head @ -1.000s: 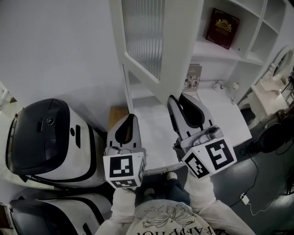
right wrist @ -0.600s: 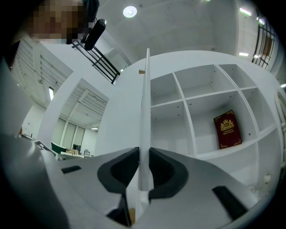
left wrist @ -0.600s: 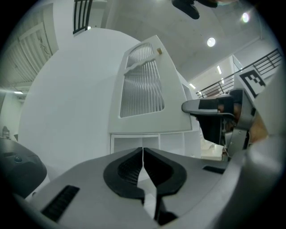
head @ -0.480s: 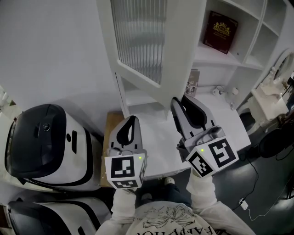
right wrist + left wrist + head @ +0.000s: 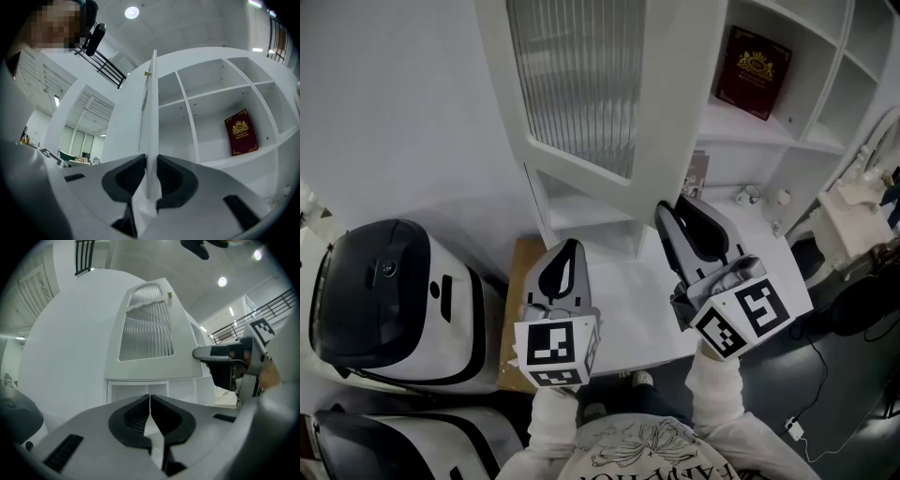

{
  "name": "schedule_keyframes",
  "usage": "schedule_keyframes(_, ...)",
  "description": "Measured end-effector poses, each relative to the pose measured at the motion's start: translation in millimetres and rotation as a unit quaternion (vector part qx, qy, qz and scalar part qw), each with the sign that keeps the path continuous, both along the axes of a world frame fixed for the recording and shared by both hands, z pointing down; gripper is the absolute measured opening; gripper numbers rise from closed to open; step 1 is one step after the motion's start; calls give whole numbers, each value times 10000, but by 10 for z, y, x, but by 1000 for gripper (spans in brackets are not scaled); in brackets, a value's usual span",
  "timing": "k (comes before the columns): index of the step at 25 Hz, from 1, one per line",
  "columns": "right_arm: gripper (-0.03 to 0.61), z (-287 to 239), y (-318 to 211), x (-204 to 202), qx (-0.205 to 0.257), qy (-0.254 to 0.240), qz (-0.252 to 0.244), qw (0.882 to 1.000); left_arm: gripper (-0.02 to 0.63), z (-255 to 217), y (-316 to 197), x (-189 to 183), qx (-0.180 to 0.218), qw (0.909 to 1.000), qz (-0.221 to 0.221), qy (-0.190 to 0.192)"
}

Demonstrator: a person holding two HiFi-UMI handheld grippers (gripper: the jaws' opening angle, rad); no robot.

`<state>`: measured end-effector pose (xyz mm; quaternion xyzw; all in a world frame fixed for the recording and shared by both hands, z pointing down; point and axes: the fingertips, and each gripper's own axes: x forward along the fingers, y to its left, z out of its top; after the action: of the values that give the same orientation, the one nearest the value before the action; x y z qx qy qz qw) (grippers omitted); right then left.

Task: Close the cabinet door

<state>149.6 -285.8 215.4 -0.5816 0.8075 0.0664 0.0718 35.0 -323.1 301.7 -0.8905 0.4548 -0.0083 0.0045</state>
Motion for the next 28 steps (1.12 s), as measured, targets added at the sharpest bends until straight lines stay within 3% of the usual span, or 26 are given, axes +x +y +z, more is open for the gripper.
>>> schedule_keyframes(28, 84, 13, -568, 612, 18, -85, -806, 9967, 8, 38, -285, 641, -9, 9979, -647, -96)
